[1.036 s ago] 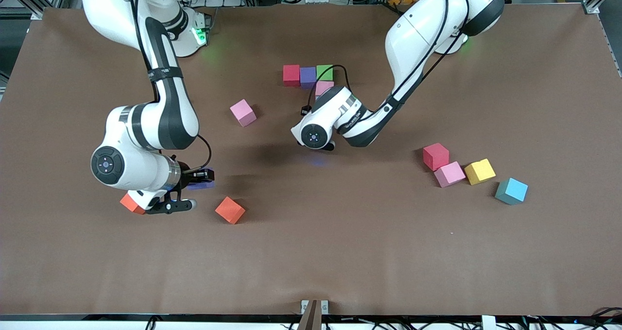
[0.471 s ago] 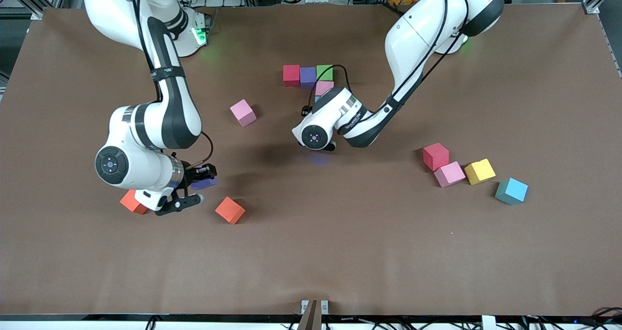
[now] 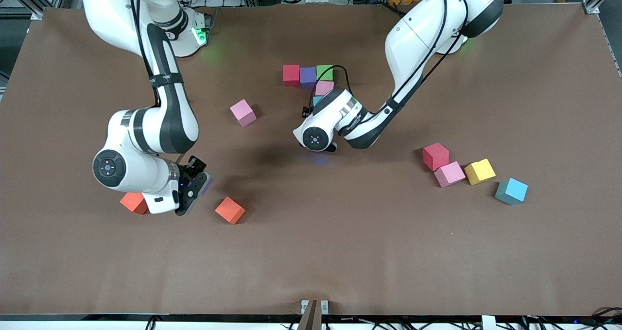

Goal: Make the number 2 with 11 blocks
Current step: 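Release the cyan cube while the right gripper carries the blue cube over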

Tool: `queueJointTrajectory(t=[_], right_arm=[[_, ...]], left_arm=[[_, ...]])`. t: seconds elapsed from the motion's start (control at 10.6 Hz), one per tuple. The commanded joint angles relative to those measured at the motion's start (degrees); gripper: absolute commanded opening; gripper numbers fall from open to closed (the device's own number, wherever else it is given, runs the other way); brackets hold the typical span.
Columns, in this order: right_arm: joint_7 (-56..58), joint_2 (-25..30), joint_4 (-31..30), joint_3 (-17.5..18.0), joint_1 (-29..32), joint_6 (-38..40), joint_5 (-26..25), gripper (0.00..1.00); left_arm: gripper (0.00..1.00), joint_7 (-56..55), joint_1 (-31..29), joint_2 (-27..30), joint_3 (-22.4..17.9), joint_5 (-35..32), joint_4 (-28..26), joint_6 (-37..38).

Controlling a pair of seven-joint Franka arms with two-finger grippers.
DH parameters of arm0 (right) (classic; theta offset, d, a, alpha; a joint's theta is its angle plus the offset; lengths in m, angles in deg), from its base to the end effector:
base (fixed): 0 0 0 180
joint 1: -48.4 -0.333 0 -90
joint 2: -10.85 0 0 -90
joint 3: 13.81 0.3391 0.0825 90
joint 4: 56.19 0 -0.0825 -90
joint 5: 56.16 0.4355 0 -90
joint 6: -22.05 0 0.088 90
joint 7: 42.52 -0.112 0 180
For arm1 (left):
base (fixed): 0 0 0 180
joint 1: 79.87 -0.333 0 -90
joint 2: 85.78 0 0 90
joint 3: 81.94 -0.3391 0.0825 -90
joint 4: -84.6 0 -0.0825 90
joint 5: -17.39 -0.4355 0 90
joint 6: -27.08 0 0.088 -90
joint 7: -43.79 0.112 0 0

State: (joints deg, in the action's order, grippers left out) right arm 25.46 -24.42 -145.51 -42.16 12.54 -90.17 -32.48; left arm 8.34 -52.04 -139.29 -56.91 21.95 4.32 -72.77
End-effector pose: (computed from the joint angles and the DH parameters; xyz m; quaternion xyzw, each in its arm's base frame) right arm 0.7166 0.1728 0.2962 -0.8249 -0.5598 0.0341 0.0707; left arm 0.4649 -0.5490 0.1339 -0.9375 0.0944 0.3348 0.0141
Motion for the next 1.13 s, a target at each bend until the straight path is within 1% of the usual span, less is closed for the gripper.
queueJointTrajectory(t=[0.0, 0.09, 0.19, 0.38, 0.47, 0.56, 0.66, 0.85, 1.04], right_arm=[[15.7, -1.1, 0.4, 0.4, -0.3, -6.2, -4.0, 0.15], [20.4, -1.3, 0.4, 0.5, -0.5, -9.7, -5.0, 0.15], [21.8, -1.6, 0.5, 0.4, -0.4, -10.4, -5.1, 0.15], [21.0, -1.6, 0.5, 0.5, -0.4, -10.3, -5.0, 0.15], [20.4, -1.6, 0.4, 0.5, -0.4, -9.7, -4.9, 0.13], [20.2, -1.6, 0.0, 0.7, -0.4, -9.4, -4.5, 0.07], [18.8, -1.0, -1.2, 0.8, -1.0, -8.6, -4.3, 0.05], [13.4, 2.9, -7.1, 0.8, -4.0, -10.1, -4.3, 0.06], [12.4, 5.9, -11.3, 0.7, -6.7, -12.4, -3.9, 0.07]], left_arm=[[1.00, -0.9, 0.3, 0.6, -0.5, 0.3, 0.3, 1.2], [1.00, -0.9, 0.4, 0.6, -0.5, 0.3, 0.5, 1.4], [1.00, -0.8, 0.3, 0.7, -0.5, 0.4, 0.5, 1.4], [1.00, -0.9, 0.3, 1.0, -0.5, 0.7, 0.6, 1.4], [1.00, -0.9, 0.3, 1.3, -0.4, 1.0, 0.7, 1.4], [1.00, -0.9, 0.3, 1.7, -0.4, 1.2, 0.7, 1.4], [1.00, -0.9, 0.2, 1.9, -0.3, 1.3, 0.7, 1.4], [1.00, -0.9, -0.9, 3.2, -0.2, 1.5, 0.9, 1.8], [1.00, -1.1, -4.0, 6.0, -0.2, 1.5, 1.4, 6.1]])
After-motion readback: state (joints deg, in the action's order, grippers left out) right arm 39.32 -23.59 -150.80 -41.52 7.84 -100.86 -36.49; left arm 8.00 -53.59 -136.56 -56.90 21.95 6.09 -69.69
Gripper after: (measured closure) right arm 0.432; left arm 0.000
